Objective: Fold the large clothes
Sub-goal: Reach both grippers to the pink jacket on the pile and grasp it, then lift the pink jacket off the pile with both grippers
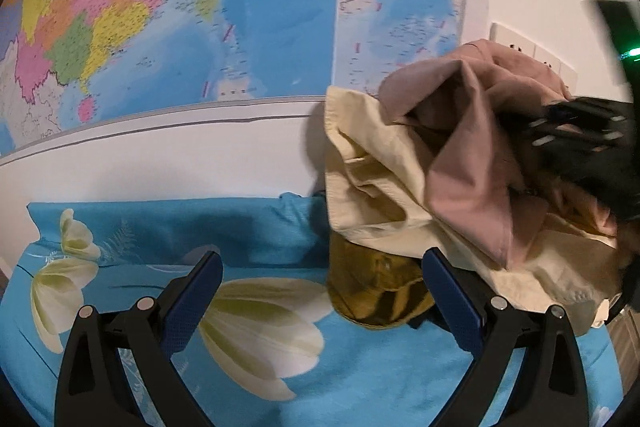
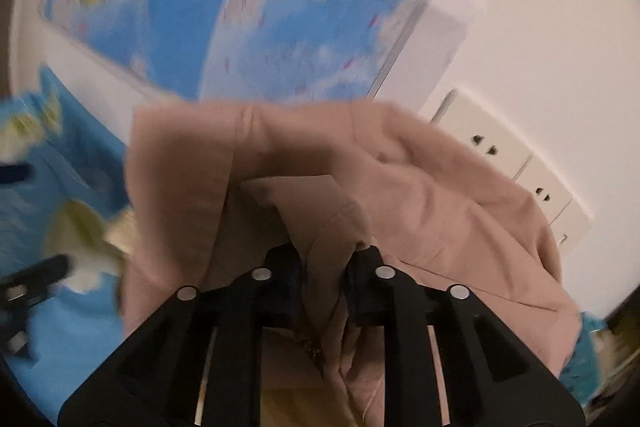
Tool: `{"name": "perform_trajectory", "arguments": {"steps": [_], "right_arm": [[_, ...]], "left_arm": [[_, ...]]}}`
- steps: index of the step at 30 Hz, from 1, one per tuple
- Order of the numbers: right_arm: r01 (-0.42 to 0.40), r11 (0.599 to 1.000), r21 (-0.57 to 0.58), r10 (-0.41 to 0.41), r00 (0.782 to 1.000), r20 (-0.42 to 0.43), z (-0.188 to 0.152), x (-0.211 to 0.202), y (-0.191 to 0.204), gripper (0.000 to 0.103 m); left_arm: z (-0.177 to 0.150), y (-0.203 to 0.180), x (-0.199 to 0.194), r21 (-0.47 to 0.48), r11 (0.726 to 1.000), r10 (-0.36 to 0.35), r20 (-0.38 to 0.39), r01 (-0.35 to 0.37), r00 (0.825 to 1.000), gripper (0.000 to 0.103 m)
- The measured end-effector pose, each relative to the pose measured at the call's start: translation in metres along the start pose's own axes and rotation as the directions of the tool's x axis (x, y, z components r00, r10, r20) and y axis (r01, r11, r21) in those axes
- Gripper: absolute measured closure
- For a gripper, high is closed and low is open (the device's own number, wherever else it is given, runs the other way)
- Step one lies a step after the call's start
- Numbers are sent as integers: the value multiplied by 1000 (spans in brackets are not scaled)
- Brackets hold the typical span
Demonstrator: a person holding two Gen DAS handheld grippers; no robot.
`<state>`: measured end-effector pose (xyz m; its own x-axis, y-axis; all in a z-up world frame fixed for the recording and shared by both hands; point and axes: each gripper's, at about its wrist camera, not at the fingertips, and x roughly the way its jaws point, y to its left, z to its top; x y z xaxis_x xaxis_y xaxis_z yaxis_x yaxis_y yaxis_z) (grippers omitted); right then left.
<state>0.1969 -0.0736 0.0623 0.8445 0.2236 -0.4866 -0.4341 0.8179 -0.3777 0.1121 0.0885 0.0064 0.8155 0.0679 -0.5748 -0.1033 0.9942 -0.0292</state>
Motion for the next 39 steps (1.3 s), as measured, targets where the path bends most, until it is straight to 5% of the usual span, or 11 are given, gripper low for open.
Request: {"name": "perform_trajectory", "arguments": {"steps": [4,11,17,22,30,31,33,34,35,37,39], "right_arm": [[-2,995,101,-12,989,145,6,-78,-44,89],[18,961,274,-125,919,375,14,-216,-132,89],[13,949,314,-141,910,390,20,-254,-162,89],[-41,936,349,-120,896,428,13,-273,-175,89],[-39,932,361,-137,883,448,9,-287,-187,89],[-40,930,364,-138,884,448,7,-287,-189,89],[-35,927,373,-145,885,443,4,-288,-193,89],[-28,923,384,-155,886,437,2,-290,-197,89],[-34,919,393,-154,886,437,0,-291,-201,89],[-18,913,407,-178,881,439,-2,-299,-206,89],[-13,911,413,-190,874,447,-2,-312,-210,89]], "left_arm": [[7,8,4,20,1000,-8,36,8,999,6],[37,-10,-1,95,989,-125,163,110,979,6],[31,-51,-18,254,911,-385,240,325,891,6],[-1,-91,-26,421,795,-549,193,437,813,6],[45,-143,-17,485,760,-601,270,433,753,7],[51,-148,-16,490,751,-613,265,443,745,9],[60,-157,-13,505,730,-637,257,462,726,38],[66,-162,-11,517,719,-644,246,464,724,77],[72,-167,-9,508,733,-627,246,453,739,97],[85,-166,-13,466,751,-620,255,467,742,97],[105,-160,-33,420,751,-643,292,509,708,98]]}}
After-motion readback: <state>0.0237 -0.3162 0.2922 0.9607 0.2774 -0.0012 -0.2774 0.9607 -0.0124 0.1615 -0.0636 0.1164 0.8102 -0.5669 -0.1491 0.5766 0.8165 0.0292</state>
